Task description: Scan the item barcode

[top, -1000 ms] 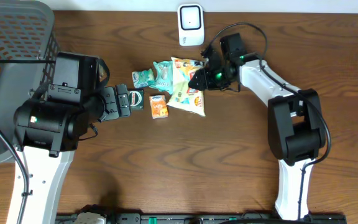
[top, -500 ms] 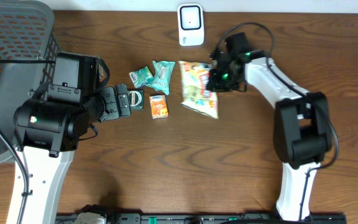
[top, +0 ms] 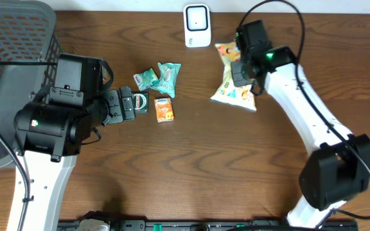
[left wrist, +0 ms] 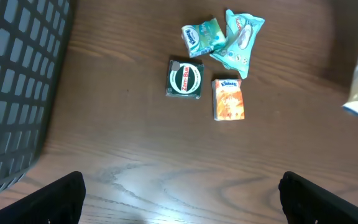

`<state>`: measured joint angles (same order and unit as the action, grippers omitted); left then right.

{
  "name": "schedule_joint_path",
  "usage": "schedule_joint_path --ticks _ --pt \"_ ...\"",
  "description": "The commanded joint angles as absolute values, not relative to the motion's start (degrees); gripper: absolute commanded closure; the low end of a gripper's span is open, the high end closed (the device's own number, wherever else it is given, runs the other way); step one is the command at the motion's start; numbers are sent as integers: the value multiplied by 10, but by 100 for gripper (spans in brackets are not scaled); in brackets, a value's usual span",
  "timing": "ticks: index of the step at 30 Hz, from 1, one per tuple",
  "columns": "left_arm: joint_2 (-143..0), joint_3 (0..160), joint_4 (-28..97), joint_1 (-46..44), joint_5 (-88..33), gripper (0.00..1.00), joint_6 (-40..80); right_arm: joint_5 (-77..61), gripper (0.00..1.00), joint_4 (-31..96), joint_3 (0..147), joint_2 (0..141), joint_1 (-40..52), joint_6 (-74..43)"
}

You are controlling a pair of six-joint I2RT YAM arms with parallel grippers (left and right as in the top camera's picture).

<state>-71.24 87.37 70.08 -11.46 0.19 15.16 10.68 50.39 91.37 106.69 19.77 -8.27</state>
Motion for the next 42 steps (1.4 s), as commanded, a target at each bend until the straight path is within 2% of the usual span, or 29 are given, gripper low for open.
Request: schedule_joint_path --ticks 1,3,5,7,10,12,17,18,27,30,38,42 --pt "-712 880 701 -116 7 2 150 57 99 507 901 1092 205 -76" --pt "-712 880 701 -116 7 2 150 22 97 508 890 1107 205 -77" --pt "-712 880 701 -116 7 2 150 13 89 521 887 1120 204 -77" --pt "-712 880 701 -116 7 2 150 15 62 538 887 1125 204 -77" --pt "-712 880 701 -116 7 2 150 22 53 562 893 1120 204 -77" --pt "-712 880 701 -116 7 2 150 25 56 577 903 1113 204 -77" --pt "-712 880 701 -116 7 2 150 14 96 600 917 1103 205 -77" --pt "-712 880 701 -116 7 2 150 9 99 608 916 1104 205 -84" --pt "-712 880 701 -116 7 2 150 -7 99 519 803 1152 211 -142" --pt "-712 880 701 -116 7 2 150 -12 99 528 790 1167 211 -146" --pt "-712 880 701 -116 7 2 150 -11 99 635 917 1108 211 -112" --pt "-712 880 701 -116 7 2 150 20 99 604 964 1086 210 -104"
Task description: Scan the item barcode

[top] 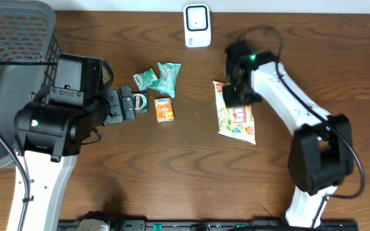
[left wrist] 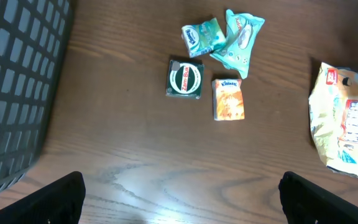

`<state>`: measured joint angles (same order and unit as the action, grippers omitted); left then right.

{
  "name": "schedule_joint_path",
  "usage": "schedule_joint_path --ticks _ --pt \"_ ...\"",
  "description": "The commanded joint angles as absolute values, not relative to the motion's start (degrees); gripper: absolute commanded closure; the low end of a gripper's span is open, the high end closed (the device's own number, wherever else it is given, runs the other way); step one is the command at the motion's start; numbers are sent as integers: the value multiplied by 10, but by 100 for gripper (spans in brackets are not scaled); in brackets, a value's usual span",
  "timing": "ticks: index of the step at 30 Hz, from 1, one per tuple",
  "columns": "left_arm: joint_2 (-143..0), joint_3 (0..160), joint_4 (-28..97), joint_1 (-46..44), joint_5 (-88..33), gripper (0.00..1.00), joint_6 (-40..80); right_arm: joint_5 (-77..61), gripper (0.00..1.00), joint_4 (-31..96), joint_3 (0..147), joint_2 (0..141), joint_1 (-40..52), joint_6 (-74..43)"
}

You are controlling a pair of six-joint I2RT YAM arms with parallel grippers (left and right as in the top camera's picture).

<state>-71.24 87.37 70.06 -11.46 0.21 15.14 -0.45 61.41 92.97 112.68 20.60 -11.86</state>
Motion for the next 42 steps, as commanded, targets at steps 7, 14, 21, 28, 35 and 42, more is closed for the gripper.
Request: schedule_joint_path --ticks 7,14,21,28,35,42 --pt "-712 880 701 -116 7 2 150 39 99 554 926 1110 209 -117" --pt "-712 880 701 -116 7 2 150 39 99 479 853 1182 209 -154" --pt "-712 880 701 -116 7 2 150 39 98 484 936 1197 190 -145" --pt "-712 880 701 -116 7 2 150 -39 90 745 1141 1195 182 -91" --pt "-712 880 701 -116 7 2 150 -40 96 853 1073 1196 213 -111" --pt "-712 880 701 -116 7 2 150 -41 99 685 878 1197 245 -147"
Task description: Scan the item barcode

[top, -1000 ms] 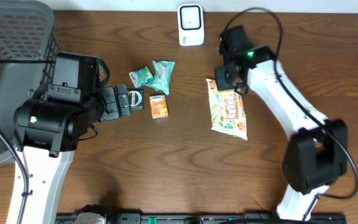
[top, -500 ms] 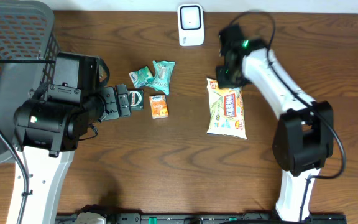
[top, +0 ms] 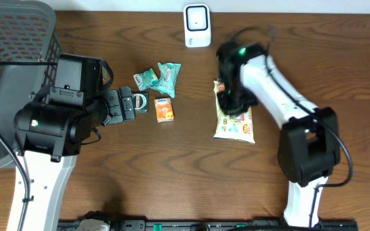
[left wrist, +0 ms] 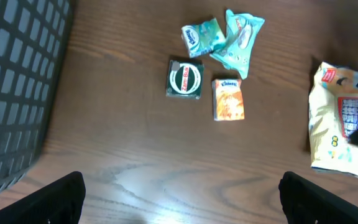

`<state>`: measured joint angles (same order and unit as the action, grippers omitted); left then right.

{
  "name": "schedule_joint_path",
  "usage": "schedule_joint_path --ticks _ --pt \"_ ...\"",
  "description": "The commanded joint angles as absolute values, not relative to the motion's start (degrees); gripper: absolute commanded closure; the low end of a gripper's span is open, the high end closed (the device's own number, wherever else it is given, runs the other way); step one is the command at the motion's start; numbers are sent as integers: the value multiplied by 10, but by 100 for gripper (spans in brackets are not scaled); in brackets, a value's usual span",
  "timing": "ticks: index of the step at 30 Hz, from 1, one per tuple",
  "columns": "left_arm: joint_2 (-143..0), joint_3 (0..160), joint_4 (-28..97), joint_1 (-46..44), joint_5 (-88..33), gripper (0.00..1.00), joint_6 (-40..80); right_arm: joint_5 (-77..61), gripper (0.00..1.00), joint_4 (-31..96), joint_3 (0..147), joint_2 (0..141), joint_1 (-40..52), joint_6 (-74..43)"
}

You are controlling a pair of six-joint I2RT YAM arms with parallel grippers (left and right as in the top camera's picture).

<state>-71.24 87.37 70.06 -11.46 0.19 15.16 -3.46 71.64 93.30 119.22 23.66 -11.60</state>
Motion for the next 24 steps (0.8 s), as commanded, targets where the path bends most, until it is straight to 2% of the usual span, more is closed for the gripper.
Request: schedule_joint_path --ticks 1,4,8,14,15,20,24 --pt "-712 880 701 -116 7 2 150 -42 99 663 860 1197 248 -160" --pt "-712 880 701 -116 7 2 150 -47 99 641 852 1197 250 -167" --pt "-712 880 701 -116 7 2 150 -46 99 690 933 1195 240 -147" --pt "-712 880 701 -116 7 2 150 58 91 770 1089 1195 209 -124" --pt "-712 880 701 -116 7 2 150 71 87 769 1101 1195 202 -124" --pt "-712 880 701 -116 7 2 150 56 91 752 1092 1200 173 -112" --pt "-712 880 701 -116 7 2 150 5 93 712 1023 1201 169 -106"
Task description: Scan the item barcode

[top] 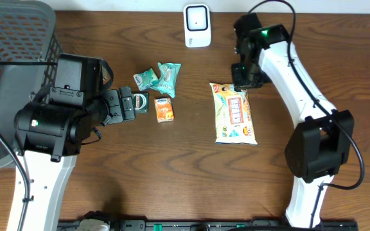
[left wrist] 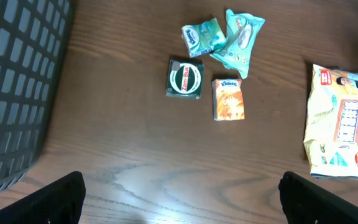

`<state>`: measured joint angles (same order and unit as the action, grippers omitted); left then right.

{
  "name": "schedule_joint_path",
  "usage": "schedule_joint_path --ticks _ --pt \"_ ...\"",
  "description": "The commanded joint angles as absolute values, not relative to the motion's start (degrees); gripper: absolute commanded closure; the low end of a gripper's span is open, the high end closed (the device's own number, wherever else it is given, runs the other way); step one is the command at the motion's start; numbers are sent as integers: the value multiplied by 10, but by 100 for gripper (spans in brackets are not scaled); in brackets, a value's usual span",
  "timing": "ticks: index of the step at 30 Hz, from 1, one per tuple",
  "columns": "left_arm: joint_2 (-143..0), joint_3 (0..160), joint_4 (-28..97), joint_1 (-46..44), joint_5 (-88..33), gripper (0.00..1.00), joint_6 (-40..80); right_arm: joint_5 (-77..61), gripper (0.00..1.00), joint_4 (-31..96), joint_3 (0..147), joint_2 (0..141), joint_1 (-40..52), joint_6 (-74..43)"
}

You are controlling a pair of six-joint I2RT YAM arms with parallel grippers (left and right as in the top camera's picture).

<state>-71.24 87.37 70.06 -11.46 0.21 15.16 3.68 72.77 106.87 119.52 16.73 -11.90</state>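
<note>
A white barcode scanner [top: 197,25] stands at the far edge of the table. A yellow snack bag [top: 235,114] lies flat on the wood with its printed face up; it also shows at the right of the left wrist view [left wrist: 337,127]. My right gripper [top: 241,72] hangs just beyond the bag's far edge, between bag and scanner, and the bag lies free of it. My left gripper [left wrist: 180,202] is open and empty, with its dark fingers [left wrist: 58,199] wide apart over bare wood, left of the small items.
A green round-label tin [left wrist: 185,79], an orange tissue pack [left wrist: 228,99] and two teal packets [left wrist: 202,36] cluster left of the bag. A dark mesh basket [top: 11,38] fills the far left corner.
My right gripper was over the middle of the bag. It now sits past the bag's far edge, nearer the scanner, and the bag lies uncovered and flat. The left arm has not moved.
At first my right gripper held the bag up beside the scanner. Then the bag was nearer the middle of the table, still at the gripper. Later it lay on the wood under the gripper. Now it rests alone and the gripper is beyond it.
</note>
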Motion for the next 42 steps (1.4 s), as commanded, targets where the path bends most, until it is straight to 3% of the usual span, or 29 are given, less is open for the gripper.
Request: schedule_joint_path --ticks 1,7,11,16,23,25,29,37,42 --pt "-712 880 701 -116 7 2 150 -13 93 693 1000 1201 171 -102" --pt "-712 880 701 -116 7 2 150 -40 93 533 848 1201 185 -138" --pt "-712 880 701 -116 7 3 150 -40 91 468 842 1201 181 -152" --pt "-712 880 701 -116 7 2 150 -34 90 496 969 1201 156 -152" --pt "-712 880 701 -116 7 3 150 -38 93 701 1107 1201 145 -138" --pt "-712 880 701 -116 7 2 150 -38 98 748 1102 1201 151 -130" --pt "-712 880 701 -116 7 2 150 -38 98 769 1040 1203 174 -130" --pt "-712 880 701 -116 7 2 150 -38 94 648 865 1203 232 -173" --pt "-712 880 701 -116 7 2 150 -33 92 650 895 1203 239 -181"
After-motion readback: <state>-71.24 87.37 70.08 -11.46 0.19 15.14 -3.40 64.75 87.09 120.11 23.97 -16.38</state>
